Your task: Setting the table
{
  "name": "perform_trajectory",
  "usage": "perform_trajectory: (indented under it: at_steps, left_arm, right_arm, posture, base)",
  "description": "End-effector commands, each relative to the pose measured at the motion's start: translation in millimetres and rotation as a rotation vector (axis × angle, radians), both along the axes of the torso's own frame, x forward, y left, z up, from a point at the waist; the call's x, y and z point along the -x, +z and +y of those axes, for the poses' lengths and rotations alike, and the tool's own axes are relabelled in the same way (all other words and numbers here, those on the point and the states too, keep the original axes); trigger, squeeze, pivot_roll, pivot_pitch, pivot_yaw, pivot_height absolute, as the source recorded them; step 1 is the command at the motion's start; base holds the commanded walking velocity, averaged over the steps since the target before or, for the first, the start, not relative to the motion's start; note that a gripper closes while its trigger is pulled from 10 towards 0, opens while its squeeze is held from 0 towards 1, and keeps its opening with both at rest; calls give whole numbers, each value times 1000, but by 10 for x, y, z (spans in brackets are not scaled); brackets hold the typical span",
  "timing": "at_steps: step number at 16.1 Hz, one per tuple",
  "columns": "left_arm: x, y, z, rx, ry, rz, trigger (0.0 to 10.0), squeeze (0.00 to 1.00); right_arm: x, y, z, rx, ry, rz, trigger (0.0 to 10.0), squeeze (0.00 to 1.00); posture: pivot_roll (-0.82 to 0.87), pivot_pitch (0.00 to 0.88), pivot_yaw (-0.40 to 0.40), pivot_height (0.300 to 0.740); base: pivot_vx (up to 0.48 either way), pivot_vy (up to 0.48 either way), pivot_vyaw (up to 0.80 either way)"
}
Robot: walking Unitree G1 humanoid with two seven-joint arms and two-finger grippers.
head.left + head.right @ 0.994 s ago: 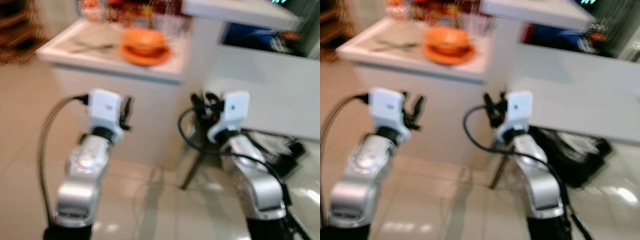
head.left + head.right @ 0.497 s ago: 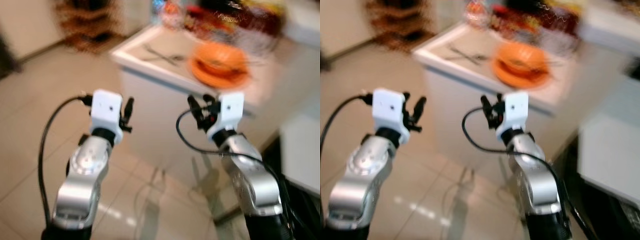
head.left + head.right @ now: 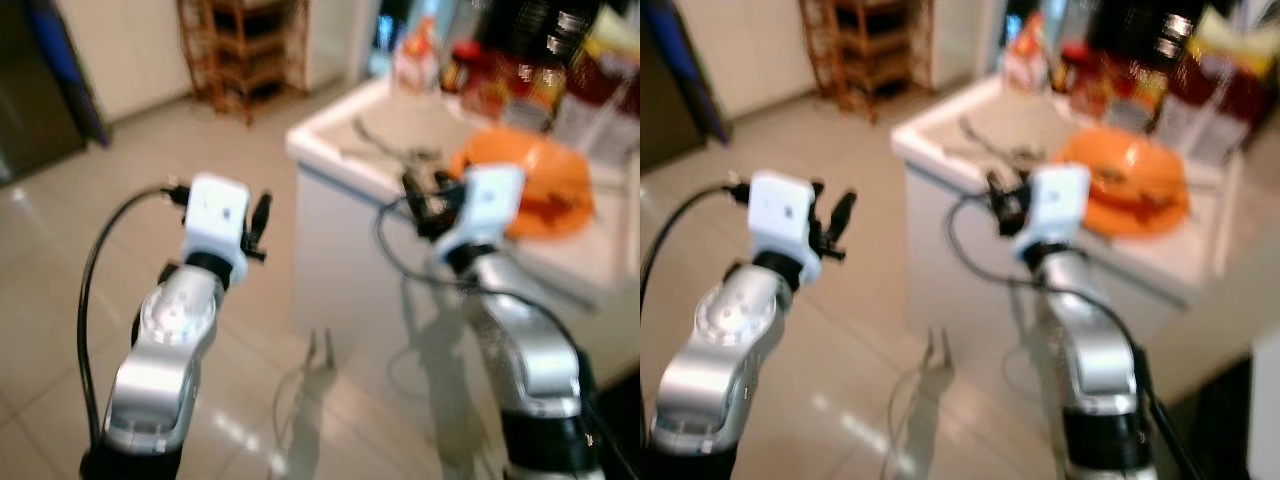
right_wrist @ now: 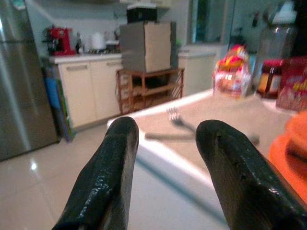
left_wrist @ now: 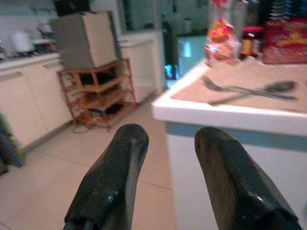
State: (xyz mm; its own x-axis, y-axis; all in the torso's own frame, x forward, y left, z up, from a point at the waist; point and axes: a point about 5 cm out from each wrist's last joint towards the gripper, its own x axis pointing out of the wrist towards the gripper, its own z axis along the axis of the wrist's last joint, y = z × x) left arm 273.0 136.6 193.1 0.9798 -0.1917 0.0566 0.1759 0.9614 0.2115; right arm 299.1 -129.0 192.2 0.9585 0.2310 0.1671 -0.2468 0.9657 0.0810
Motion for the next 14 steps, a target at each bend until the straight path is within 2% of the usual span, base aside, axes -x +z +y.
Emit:
perform_trajectory:
  at_steps: [1, 2, 6, 14]
  left_arm:
    - [-2, 37, 34, -11, 4, -16, 10000, 0]
    - [-6, 40, 34, -12, 4, -17, 10000, 0]
    - [-20, 49, 7, -17, -9, -22, 10000, 0]
    - [-29, 87, 66, -35, 11, -36, 10000, 0]
  right_arm:
    - [-7, 142, 30, -14, 14, -42, 10000, 0]
    - [-15, 162, 8, -9, 14, -48, 10000, 0]
    - [-26, 185, -31, 32, 34, -59, 10000, 0]
    - [-1, 76, -26, 51, 129, 28, 10000, 0]
  posture:
    - [111, 0, -74, 740]
    - [108, 0, -71, 740]
    - [100, 0, -64, 740]
    - [109, 1, -75, 740]
  base:
    - [375, 0, -800]
    - [375, 0, -800]
    - [375, 0, 0]
    - [377, 0, 0]
